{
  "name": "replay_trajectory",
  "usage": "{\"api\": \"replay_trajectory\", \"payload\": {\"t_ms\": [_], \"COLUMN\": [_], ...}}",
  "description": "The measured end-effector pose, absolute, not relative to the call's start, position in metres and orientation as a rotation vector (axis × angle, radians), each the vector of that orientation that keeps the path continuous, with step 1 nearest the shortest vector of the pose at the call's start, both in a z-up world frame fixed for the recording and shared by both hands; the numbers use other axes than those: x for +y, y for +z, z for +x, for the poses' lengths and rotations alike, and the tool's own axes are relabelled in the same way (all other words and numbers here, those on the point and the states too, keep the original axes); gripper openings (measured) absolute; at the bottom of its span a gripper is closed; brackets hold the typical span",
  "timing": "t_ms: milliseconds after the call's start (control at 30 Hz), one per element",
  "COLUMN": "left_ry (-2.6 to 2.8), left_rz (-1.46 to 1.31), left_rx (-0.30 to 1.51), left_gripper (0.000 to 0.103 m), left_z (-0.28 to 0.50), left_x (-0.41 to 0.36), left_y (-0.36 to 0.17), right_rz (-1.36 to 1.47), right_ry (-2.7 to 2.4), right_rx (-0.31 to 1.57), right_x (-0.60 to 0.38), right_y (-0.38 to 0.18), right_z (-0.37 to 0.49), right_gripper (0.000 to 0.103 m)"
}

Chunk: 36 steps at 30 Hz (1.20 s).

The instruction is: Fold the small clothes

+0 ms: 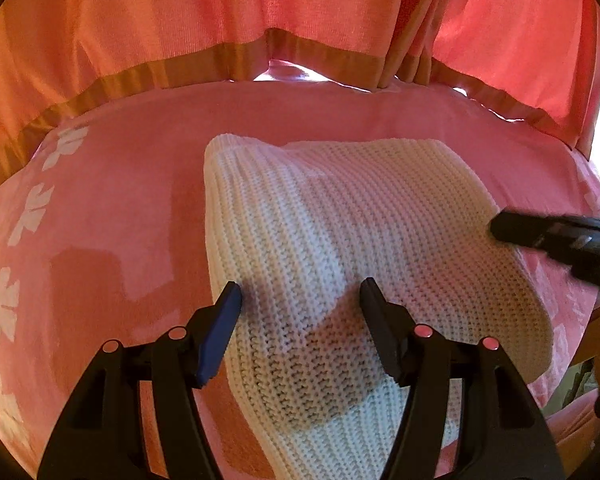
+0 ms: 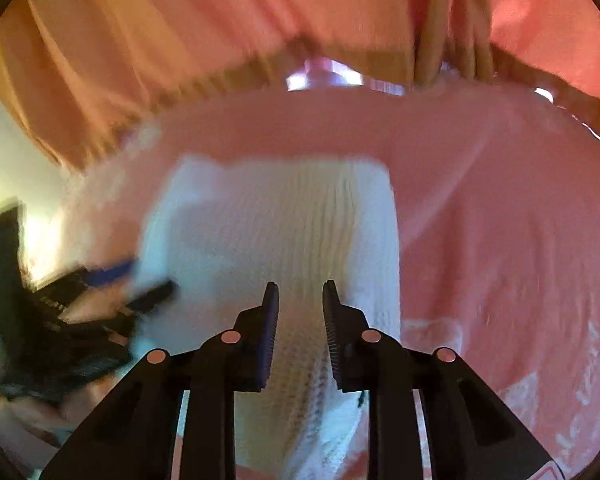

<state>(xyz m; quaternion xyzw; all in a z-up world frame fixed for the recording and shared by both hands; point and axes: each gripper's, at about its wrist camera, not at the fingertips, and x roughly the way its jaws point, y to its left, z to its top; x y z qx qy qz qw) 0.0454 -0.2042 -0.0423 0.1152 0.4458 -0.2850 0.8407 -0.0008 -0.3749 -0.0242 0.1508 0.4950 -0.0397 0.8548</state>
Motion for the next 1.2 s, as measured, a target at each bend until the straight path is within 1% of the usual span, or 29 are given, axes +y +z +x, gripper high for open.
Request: {"api": "replay_trajectory", "payload": {"t_ms": [33,67,133,233,300,367,400,500,567,600,633,700,733,767,800,833,867,900,933,1000,1133,1200], "left_ry": [-0.603,-0.606,-0.605,-0.628,-0.647,-0.637,-0.626,-0.594,-0.586,-0.582,-0.578,-0.576,-0.584,-0.592,-0.602,-0.617,-0.62,-0.623,-0.637,-0.653,-0.639,-0.643], "left_rz": [0.244,0.245,0.249,0.203,0.152,0.126,0.109,0.079,0.06,0.058,0.065,0.079,0.078,0.075,0.069,0.058,0.048,0.033,0.005,-0.052,-0.171,-0.214], "left_rx": [0.942,0.943,0.941,0.928,0.908,0.891,0.885,0.917,0.939,0.945,0.946,0.944,0.948,0.952,0.957,0.962,0.967,0.976,0.997,1.072,1.217,1.239], "left_gripper": [0.06,0.06,0.061,0.06,0.06,0.066,0.068,0.068,0.068,0.068,0.068,0.068,0.068,0.068,0.068,0.073,0.077,0.084,0.086,0.088,0.089,0.091], "left_z": [0.046,0.046,0.045,0.046,0.049,0.054,0.059,0.072,0.077,0.079,0.08,0.08,0.08,0.078,0.077,0.076,0.075,0.074,0.073,0.076,0.084,0.086], "left_x": [-0.204,-0.204,-0.204,-0.195,-0.187,-0.181,-0.177,-0.17,-0.168,-0.168,-0.17,-0.173,-0.173,-0.173,-0.173,-0.173,-0.172,-0.17,-0.168,-0.163,-0.155,-0.155], "left_y": [-0.042,-0.043,-0.042,-0.031,-0.018,-0.011,-0.009,-0.014,-0.018,-0.021,-0.022,-0.024,-0.024,-0.025,-0.025,-0.025,-0.026,-0.027,-0.03,-0.042,-0.073,-0.08], "right_rz": [0.288,0.272,0.281,0.342,0.347,0.339,0.343,0.347,0.326,0.32,0.31,0.327,0.343,0.363,0.378,0.397,0.405,0.403,0.394,0.39,0.516,0.576], "right_ry": [-0.106,-0.121,-0.118,-0.092,-0.089,-0.113,-0.13,-0.185,-0.224,-0.225,-0.221,-0.219,-0.214,-0.205,-0.199,-0.192,-0.185,-0.176,-0.163,-0.153,-0.058,-0.035], "right_rx": [1.115,1.148,1.135,1.033,0.972,0.955,0.958,0.992,1.049,1.072,1.1,1.092,1.076,1.046,1.029,1.013,1.007,1.012,1.039,1.097,1.17,1.175], "right_x": [-0.374,-0.374,-0.375,-0.38,-0.381,-0.385,-0.388,-0.399,-0.404,-0.403,-0.401,-0.403,-0.404,-0.404,-0.406,-0.407,-0.408,-0.406,-0.403,-0.401,-0.404,-0.408], "right_y": [-0.041,-0.051,-0.046,-0.022,-0.008,-0.005,-0.007,-0.023,-0.041,-0.045,-0.053,-0.047,-0.042,-0.034,-0.03,-0.027,-0.027,-0.028,-0.035,-0.049,-0.083,-0.093], "right_z": [0.006,0.011,0.014,0.006,0.006,0.013,0.019,0.037,0.048,0.05,0.051,0.049,0.043,0.037,0.031,0.022,0.013,0.005,-0.003,-0.01,-0.014,-0.015], "right_gripper": [0.018,0.018,0.017,0.018,0.025,0.031,0.031,0.032,0.033,0.03,0.03,0.03,0.031,0.035,0.042,0.061,0.072,0.075,0.075,0.076,0.078,0.082]}}
